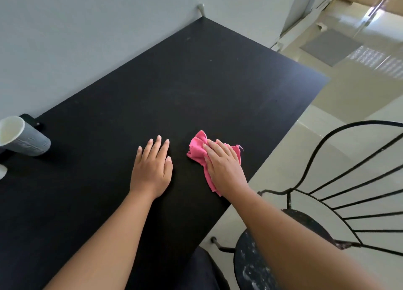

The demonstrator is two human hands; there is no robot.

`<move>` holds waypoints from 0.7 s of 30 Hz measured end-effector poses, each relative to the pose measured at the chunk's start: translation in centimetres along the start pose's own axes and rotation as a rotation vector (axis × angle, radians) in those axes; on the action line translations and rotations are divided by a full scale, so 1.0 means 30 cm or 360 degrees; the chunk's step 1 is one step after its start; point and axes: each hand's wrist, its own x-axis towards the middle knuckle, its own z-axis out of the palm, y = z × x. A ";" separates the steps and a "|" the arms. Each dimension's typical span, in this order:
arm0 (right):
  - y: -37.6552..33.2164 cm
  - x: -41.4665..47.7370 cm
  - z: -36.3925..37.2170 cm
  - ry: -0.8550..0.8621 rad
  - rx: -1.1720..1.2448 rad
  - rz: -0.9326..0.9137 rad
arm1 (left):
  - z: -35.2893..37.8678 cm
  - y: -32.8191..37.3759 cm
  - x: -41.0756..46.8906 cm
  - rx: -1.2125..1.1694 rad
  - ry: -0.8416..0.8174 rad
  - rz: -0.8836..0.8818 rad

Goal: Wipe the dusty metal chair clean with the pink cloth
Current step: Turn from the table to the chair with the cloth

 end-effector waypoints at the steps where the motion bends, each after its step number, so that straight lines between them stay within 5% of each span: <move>1: 0.013 -0.017 0.000 0.0019 0.0073 0.0000 | -0.002 0.023 0.005 -0.0015 -0.0015 0.0031; 10: 0.204 -0.219 -0.040 0.0338 0.0300 0.0142 | 0.042 0.288 0.050 -0.0029 -0.0125 0.0397; 21: 0.560 -0.702 -0.138 0.0555 0.0488 0.0909 | 0.160 0.796 0.022 0.0084 -0.0248 0.1092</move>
